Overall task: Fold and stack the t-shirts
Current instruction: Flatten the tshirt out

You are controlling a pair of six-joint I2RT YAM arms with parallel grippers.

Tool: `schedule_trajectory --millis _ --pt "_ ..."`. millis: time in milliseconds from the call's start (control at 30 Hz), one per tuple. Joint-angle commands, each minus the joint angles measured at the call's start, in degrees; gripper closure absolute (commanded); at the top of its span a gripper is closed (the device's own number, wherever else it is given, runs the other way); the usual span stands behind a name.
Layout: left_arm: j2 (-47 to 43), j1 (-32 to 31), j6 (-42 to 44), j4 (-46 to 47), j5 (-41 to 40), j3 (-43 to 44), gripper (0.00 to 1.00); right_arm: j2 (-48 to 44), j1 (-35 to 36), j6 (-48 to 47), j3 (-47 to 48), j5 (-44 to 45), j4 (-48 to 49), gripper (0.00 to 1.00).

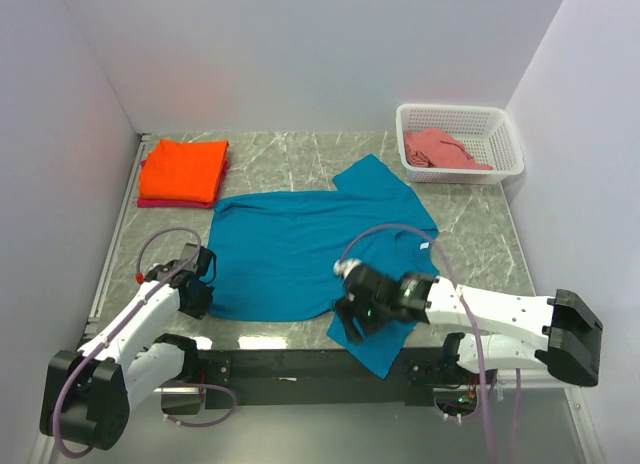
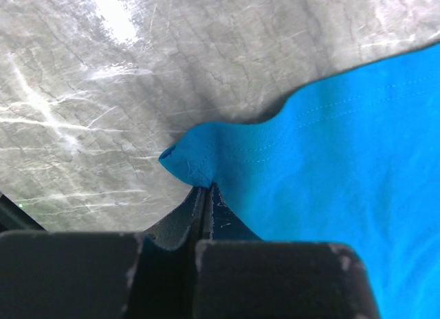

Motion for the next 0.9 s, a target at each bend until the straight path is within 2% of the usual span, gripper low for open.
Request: schedule_trajectory --millis 0,67,167,467,567,633,667,700,767,867 --pt "-1.25 0.25 1.07 1.22 -0.85 -0.31 0.99 0.32 8.90 5.73 -1.33 -3.38 -3.22 0.27" --pt "-1.61 0.16 0.99 0.96 -0.94 -0.14 0.99 2.52 14.26 8.10 -1.24 -2.77 -4.01 0.28" --pt "-1.96 0.25 0.90 1.13 -0.85 0.22 0.99 4.81 17.09 10.56 -2.12 -1.88 -5.42 0.31" --pt "0.24 0.25 1.25 0.61 -1.73 2.50 0.99 10.08 17.89 14.26 -5.46 0.67 -4.37 0.44" --pt "0.07 0.25 1.07 0.95 -1.20 2.15 0.99 12.19 17.89 14.87 -6.95 -0.65 -0.78 0.48" --pt "-0.02 0.25 0.81 1.31 -1.03 1.71 0.99 13.25 17.98 15.49 -7.66 0.31 -0.59 0.58" --pt "-0.02 0.25 0.64 1.05 -0.94 1.62 0.99 14.04 17.98 15.93 -7.49 0.66 -2.33 0.67" --pt "-0.02 0.16 0.20 0.44 -1.03 1.71 0.99 14.05 17.98 16.97 -7.22 2.06 -3.04 0.87" --pt "-0.46 0.25 -0.33 -0.71 -0.76 1.89 0.99 12.47 18.07 17.95 -6.61 2.60 -5.67 0.99" --pt "-2.57 0.25 -2.17 -3.96 -0.85 2.33 0.99 8.52 18.25 20.14 -6.17 1.03 -9.01 1.00"
